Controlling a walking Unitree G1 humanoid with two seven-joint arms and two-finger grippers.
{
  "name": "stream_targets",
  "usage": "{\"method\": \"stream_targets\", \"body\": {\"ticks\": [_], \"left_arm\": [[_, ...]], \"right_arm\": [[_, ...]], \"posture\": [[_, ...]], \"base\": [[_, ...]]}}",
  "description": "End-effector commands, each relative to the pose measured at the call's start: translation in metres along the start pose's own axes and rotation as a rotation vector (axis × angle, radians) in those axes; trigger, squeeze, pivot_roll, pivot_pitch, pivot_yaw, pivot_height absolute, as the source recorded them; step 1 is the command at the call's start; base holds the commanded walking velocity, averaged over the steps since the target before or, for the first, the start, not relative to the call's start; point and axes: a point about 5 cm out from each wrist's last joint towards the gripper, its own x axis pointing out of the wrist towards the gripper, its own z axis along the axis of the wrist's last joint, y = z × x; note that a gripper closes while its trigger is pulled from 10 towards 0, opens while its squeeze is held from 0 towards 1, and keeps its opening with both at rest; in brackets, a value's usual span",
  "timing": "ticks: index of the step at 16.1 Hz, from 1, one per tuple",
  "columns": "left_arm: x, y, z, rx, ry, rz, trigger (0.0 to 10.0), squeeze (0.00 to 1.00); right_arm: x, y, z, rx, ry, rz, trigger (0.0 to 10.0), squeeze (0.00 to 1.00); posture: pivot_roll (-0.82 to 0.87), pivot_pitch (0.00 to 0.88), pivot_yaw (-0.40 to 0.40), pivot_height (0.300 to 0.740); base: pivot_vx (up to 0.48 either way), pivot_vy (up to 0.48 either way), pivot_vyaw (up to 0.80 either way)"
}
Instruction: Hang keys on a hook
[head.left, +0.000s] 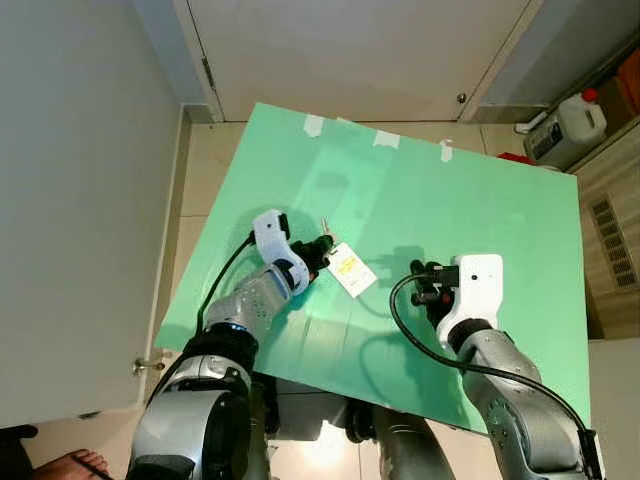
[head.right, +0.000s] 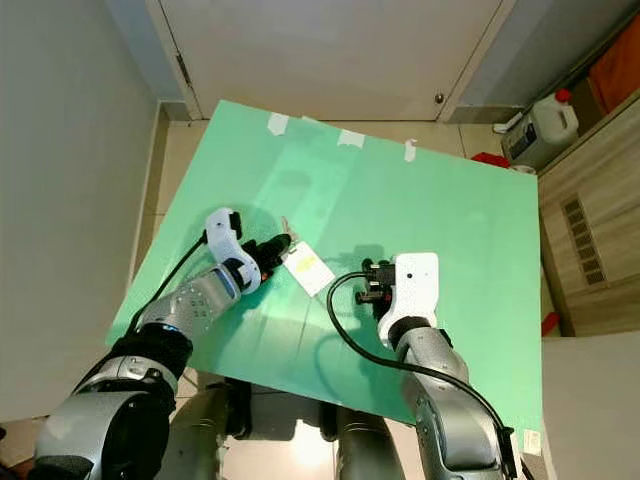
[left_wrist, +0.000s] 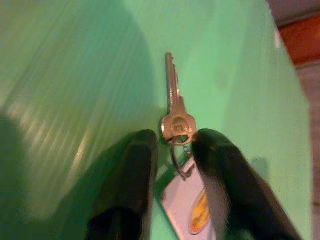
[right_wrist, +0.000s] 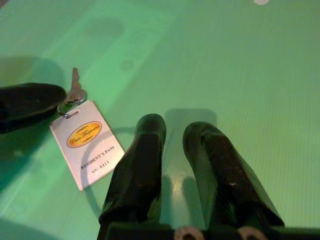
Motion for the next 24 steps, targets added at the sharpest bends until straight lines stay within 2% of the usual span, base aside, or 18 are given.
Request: {"method": "stream_targets", "body": {"ticks": [1, 2, 4, 10, 11, 13, 17, 21, 24], "left_arm": [[-0.003, 0.014, -0.026, 0.025, 0.107, 0.091, 0.0, 0.00], [-0.001, 0.010, -0.026, 0.085, 0.117, 0.097, 0.0, 0.00], [0.000, 0.010, -0.028, 0.115, 0.124, 0.111, 0.0, 0.00], [0.000, 0.009, -0.026, 0.117, 0.099, 0.111, 0.0, 0.00], [0.003, 0.001, -0.019, 0.109, 0.055, 0.050, 0.0, 0.00], [0.003, -0.003, -0.016, 0.106, 0.033, 0.020, 0.0, 0.00], [-0.001, -0.014, -0.006, 0.133, -0.055, -0.118, 0.0, 0.00], [-0.014, -0.027, 0.012, 0.165, -0.177, -0.272, 0.0, 0.00], [-0.036, -0.051, 0.023, 0.222, -0.256, -0.479, 0.0, 0.00]], "right_arm": [[-0.005, -0.003, -0.003, 0.011, 0.012, -0.019, 10.0, 0.00], [-0.004, -0.003, -0.002, 0.018, 0.010, -0.022, 10.0, 0.00], [-0.004, -0.003, -0.002, 0.020, 0.009, -0.024, 10.0, 0.00], [-0.004, -0.003, -0.002, 0.026, 0.007, -0.026, 10.0, 0.00], [-0.003, -0.002, -0.001, 0.025, 0.006, -0.025, 10.0, 0.00], [-0.002, -0.002, -0.001, 0.026, 0.004, -0.024, 10.0, 0.00], [0.001, -0.001, 0.001, 0.023, -0.006, -0.022, 10.0, 0.00], [0.004, 0.000, 0.004, 0.028, -0.022, -0.019, 10.0, 0.00], [0.008, -0.002, 0.009, 0.088, -0.059, -0.014, 10.0, 0.00]], "posture": [[-0.07, 0.394, -0.030, 0.740], [-0.07, 0.393, -0.030, 0.740], [-0.07, 0.392, -0.029, 0.740], [-0.07, 0.388, -0.028, 0.740], [-0.07, 0.386, -0.029, 0.740], [-0.07, 0.383, -0.029, 0.740], [-0.07, 0.369, -0.031, 0.740], [-0.06, 0.358, -0.034, 0.740], [-0.04, 0.343, -0.036, 0.740]], "base": [[0.000, 0.000, 0.00], [0.000, 0.000, 0.00], [0.000, 0.000, 0.00], [0.000, 0.000, 0.00], [0.000, 0.000, 0.00], [0.000, 0.000, 0.00], [0.000, 0.000, 0.00], [0.000, 0.000, 0.00], [0.000, 0.000, 0.00]]}}
